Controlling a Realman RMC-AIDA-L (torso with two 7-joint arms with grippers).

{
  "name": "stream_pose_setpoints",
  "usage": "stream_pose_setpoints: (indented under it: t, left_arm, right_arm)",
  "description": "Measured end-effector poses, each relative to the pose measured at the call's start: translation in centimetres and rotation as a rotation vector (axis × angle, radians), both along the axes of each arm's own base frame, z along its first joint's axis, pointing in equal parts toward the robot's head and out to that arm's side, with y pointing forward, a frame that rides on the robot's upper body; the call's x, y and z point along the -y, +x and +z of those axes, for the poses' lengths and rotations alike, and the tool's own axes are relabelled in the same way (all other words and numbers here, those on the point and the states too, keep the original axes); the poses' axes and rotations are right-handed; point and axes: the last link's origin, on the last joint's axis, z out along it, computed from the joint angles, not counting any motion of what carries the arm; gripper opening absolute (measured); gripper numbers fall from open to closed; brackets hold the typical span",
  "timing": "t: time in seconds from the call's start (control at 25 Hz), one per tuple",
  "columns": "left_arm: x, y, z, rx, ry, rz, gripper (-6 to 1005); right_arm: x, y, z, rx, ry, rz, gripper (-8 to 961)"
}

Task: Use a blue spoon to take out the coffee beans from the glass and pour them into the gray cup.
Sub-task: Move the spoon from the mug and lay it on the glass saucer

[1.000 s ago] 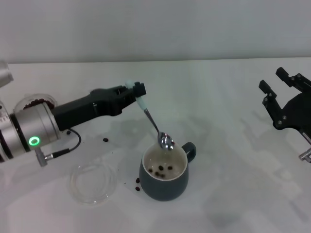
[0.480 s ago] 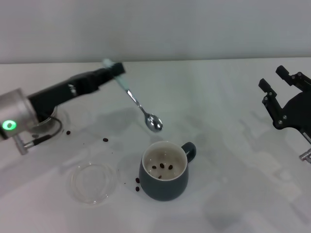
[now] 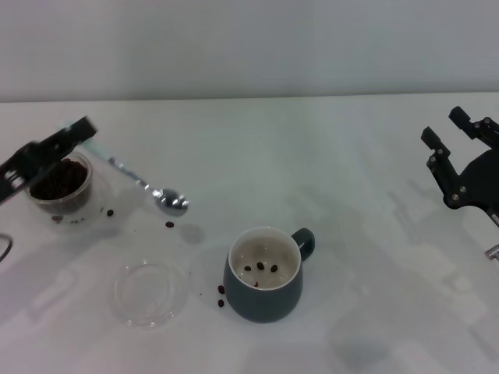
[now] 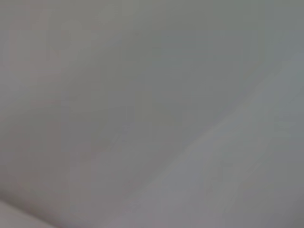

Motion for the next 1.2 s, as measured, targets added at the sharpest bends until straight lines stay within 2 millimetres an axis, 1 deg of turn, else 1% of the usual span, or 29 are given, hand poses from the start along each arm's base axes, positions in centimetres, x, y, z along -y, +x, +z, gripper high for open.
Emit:
stream_pose_setpoints:
  t: [0.16,0.32,0.64,0.76,0.88,1.0,1.2]
  left_arm:
    - [1.7,-2.2,0.1,-0.025,0.023,0.056,124]
    - [3.0,-3.4,-0.2,-0.054,0.019,0.082,125]
    - [6.1,-6.7,-1.2,-0.183,0.0,0.161,124]
    - [6.6,-7.5,-1.5,-0.216,0.006,0.189,124]
    - [6.7,-7.8,-1.6,-0.236,0.011,0.195,125]
    - [6.5,-7.8,-1.8,-0.247,0.018,0.197,125]
    - [5.8,-7.2,-2.4,-0.261,0.005,0.17,124]
  right_arm:
    - [-0.2,-0.1,0.0,-0.001,0.002,0.001,435]
    - [-0.6,-0.3,0.2,-0.008,0.014,0.002,436]
    - [-0.8,-0.4,0.8,0.0,0.06,0.008,437]
    - [-0.9,-0.5,0.9,0.0,0.073,0.011,437]
    - [-0.9,-0.7,1.0,-0.008,0.075,0.021,437]
    - [-0.9,-1.2,1.0,-0.026,0.084,0.04,437]
    - [-1.0,-1.7,1.1,-0.041,0.089,0.058,438]
